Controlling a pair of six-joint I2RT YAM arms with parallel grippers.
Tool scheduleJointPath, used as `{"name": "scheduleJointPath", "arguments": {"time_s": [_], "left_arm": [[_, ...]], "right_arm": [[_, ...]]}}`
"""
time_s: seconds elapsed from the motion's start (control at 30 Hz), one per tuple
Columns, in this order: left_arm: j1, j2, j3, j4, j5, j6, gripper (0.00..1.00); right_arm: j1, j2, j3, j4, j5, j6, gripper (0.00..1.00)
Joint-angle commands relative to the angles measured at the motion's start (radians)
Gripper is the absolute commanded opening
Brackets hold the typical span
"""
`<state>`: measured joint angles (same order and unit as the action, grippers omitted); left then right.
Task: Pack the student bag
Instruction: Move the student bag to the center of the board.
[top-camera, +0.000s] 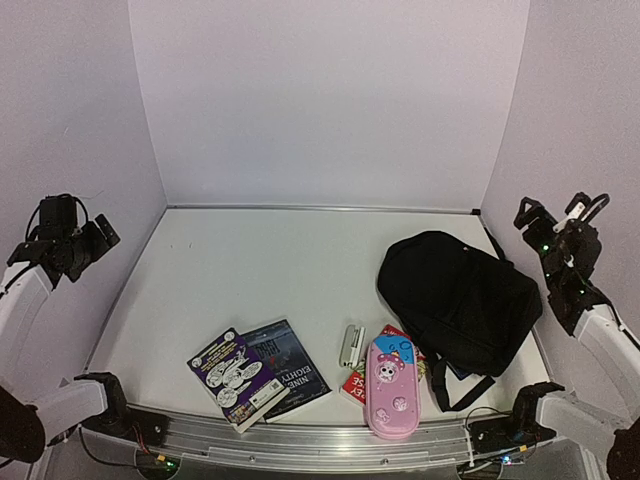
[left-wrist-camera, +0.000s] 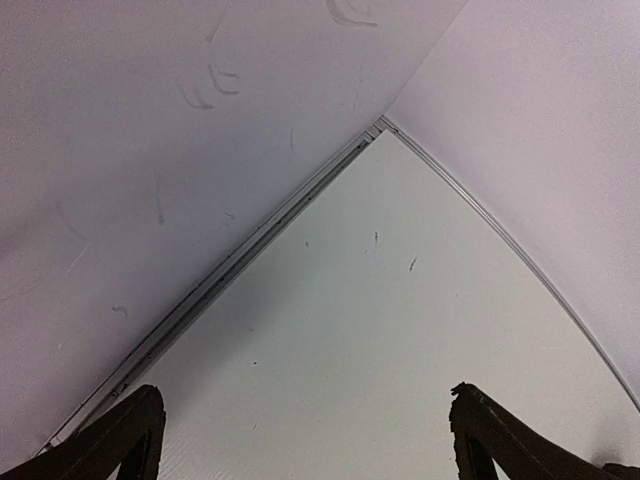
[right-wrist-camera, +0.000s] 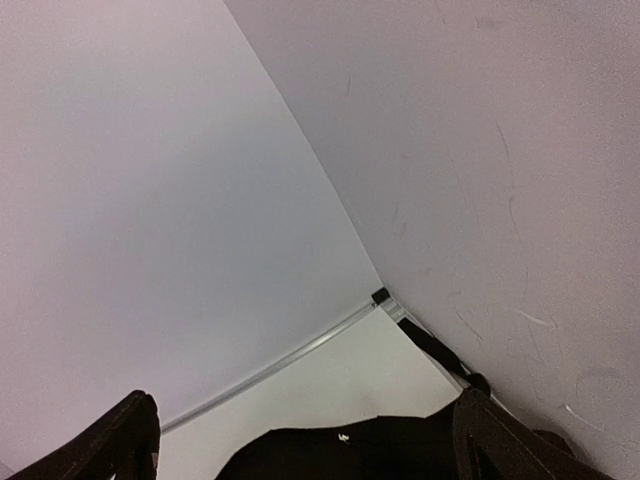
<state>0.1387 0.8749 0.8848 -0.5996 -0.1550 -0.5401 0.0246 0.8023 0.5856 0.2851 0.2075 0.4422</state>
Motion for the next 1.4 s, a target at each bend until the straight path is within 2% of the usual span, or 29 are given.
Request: {"name": "scheduleJointPath", "arguments": {"time_s": [0.0, 0.13, 0.2, 0.3, 0.4, 0.53, 0.7, 0.73, 0.8, 0.97, 1.17, 1.37], "left_arm": [[0.005, 0.073, 0.186, -0.072, 0.127, 0.131, 1.0], [0.005, 0.208, 0.342, -0.14, 0.352, 0.283, 1.0], [0.003, 0.241, 0.368, -0.114, 0.435, 0.293, 1.0], [0.004, 0.262, 0.339, -0.016, 0.545, 0.262, 1.0], [0.004, 0.275, 0.304, 0.038, 0.559, 0.25, 1.0], [0.003, 0.301, 0.291, 0.003, 0.542, 0.292, 1.0], [0.003, 0.305, 0.23, 0.029, 0.58, 0.269, 1.0], [0.004, 0.31, 0.228, 0.031, 0.587, 0.266, 1.0], [0.003, 0.321, 0.227, 0.031, 0.588, 0.256, 1.0], [0.003, 0.341, 0.22, 0.028, 0.616, 0.246, 1.0], [0.003, 0.343, 0.219, 0.029, 0.616, 0.246, 1.0], [0.003, 0.351, 0.218, 0.028, 0.629, 0.244, 1.0]], "right_arm": [[0.001, 0.001, 0.051, -0.039, -0.138, -0.023, 0.98], [0.001, 0.069, 0.146, -0.114, -0.245, -0.023, 0.97], [0.006, 0.124, 0.194, -0.17, -0.294, -0.027, 0.91], [0.052, 0.208, 0.257, -0.244, -0.301, -0.019, 0.9], [0.152, 0.281, 0.311, -0.33, -0.21, -0.003, 0.9], [0.304, 0.378, 0.367, -0.414, -0.04, 0.042, 0.89], [0.453, 0.512, 0.413, -0.441, 0.051, 0.084, 0.89], [0.477, 0.552, 0.428, -0.445, 0.069, 0.084, 0.9], [0.532, 0.624, 0.463, -0.465, 0.092, 0.084, 0.97], [0.654, 0.824, 0.588, -0.524, 0.202, 0.084, 0.98], [0.736, 1.059, 0.754, -0.678, 0.405, 0.132, 0.98], [0.749, 1.265, 0.864, -0.821, 0.531, 0.22, 0.98]]}}
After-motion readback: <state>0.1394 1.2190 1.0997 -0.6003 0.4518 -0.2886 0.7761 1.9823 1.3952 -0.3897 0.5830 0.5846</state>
